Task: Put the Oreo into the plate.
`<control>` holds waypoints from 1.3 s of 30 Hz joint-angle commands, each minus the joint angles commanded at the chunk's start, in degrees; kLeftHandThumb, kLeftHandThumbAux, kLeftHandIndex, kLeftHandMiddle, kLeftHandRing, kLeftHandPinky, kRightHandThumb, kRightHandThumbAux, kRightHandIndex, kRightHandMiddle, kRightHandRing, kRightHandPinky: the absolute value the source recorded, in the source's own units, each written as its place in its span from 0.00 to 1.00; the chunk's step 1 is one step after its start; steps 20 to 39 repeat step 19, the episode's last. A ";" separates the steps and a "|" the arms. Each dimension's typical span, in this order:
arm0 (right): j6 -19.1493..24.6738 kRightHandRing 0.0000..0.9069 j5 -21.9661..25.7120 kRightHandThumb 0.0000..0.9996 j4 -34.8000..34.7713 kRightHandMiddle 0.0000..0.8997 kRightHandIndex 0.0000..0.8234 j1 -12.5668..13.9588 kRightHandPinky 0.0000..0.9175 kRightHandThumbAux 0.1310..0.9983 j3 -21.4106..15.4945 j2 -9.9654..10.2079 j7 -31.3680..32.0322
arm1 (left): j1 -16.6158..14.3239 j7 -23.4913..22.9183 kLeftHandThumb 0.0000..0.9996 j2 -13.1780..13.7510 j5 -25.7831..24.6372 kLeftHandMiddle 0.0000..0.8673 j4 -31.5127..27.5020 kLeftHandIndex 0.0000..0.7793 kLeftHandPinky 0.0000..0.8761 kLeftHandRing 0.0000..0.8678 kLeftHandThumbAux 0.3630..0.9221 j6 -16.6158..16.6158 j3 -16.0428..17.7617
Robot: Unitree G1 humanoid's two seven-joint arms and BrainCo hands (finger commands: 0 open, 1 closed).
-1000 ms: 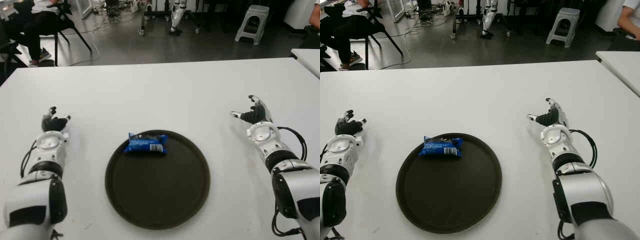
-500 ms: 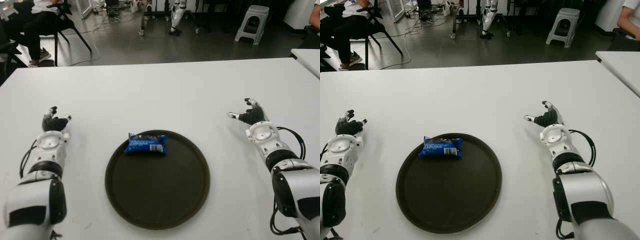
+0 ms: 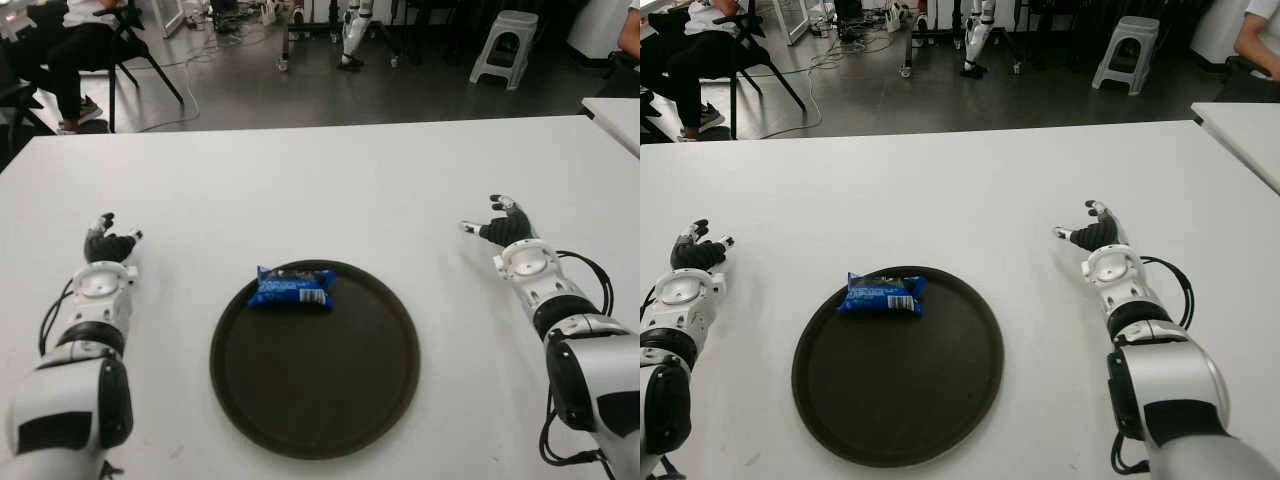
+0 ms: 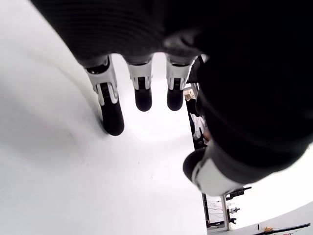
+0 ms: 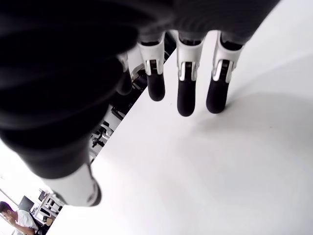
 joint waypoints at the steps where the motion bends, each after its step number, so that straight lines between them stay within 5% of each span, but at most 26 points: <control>1: -0.01 0.22 -0.08 0.24 0.00 0.18 0.13 0.00 0.29 0.71 0.01 -0.02 -0.01 | 0.01 0.00 0.00 0.01 0.02 0.03 -0.01 0.00 0.05 0.02 0.83 0.00 -0.03; 10: -0.35 0.18 -0.98 0.24 -0.02 0.17 0.12 0.08 0.20 0.70 0.64 -0.04 -1.02 | 0.01 -0.09 0.00 0.03 0.39 0.03 -0.07 0.00 0.05 0.02 0.83 -0.08 -0.43; 39: -0.27 0.20 1.07 0.24 -0.10 0.16 0.11 0.04 0.26 0.71 -1.52 0.42 0.11 | 0.01 -0.32 0.00 -0.02 0.38 0.02 0.00 0.00 0.06 0.02 0.83 -0.20 -0.47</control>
